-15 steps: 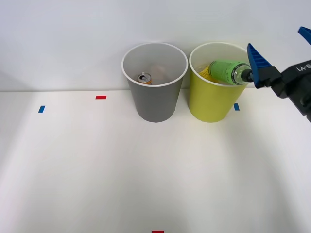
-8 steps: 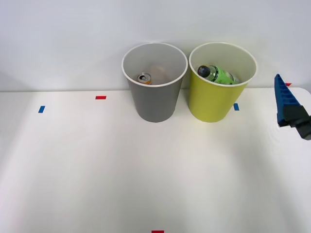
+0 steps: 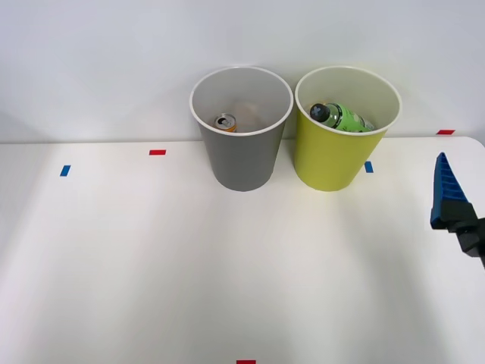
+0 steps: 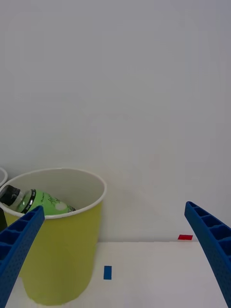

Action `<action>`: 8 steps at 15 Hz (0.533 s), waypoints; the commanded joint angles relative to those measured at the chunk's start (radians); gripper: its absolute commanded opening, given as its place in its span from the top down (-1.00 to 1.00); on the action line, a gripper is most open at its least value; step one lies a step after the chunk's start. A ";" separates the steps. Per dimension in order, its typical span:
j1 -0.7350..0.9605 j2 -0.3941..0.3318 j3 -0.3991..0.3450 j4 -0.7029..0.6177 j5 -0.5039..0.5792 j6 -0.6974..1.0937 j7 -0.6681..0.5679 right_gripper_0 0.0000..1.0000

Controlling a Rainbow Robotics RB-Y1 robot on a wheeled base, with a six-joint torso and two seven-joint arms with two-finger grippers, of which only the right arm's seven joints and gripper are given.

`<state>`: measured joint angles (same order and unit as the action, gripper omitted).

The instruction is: Put cans in the gray bin, plastic bottles in the light green bin

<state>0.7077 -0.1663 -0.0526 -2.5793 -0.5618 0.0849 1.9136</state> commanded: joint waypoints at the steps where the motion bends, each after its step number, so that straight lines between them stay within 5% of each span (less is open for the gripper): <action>1: 0.055 0.067 0.043 0.001 0.023 0.003 0.031 -1.00; 8: -0.017 0.090 0.073 0.151 0.086 -0.017 0.058 -1.00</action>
<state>0.7000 -0.0860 0.0134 -2.4473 -0.5102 0.0688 1.9689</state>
